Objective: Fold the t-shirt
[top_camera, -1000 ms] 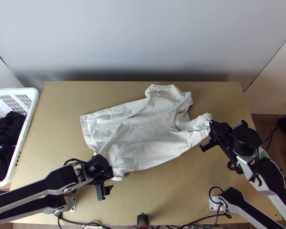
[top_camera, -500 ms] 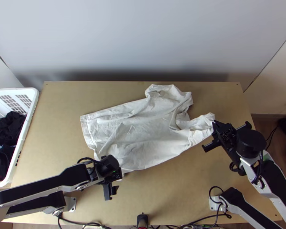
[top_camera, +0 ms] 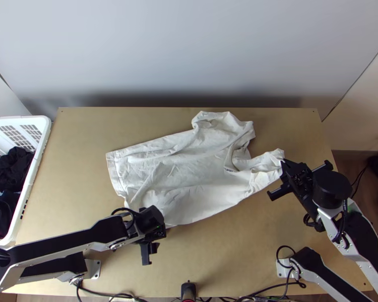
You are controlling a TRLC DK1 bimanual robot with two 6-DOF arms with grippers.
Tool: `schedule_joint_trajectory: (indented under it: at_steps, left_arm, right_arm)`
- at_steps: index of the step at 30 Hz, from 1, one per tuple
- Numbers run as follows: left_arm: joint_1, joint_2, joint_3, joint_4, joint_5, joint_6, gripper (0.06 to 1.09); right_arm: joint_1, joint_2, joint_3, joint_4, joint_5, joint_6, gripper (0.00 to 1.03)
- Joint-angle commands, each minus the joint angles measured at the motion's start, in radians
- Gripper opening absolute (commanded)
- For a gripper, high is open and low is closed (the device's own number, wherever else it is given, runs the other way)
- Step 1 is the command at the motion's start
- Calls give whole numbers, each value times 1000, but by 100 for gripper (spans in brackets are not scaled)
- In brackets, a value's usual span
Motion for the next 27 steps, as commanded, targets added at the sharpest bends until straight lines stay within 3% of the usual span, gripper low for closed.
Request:
schedule_joint_trajectory:
  at_steps: [1,8,27]
  left_arm:
    - [0,54,-1,42,16,5,33]
    - [15,51,4,60,14,33,9]
    - [449,-159,415,-139,1,88,9]
  right_arm:
    - [-3,0,-6,2,0,4,2]
    - [-9,0,-4,2,0,4,2]
    - [-27,23,80,2,0,14,3]
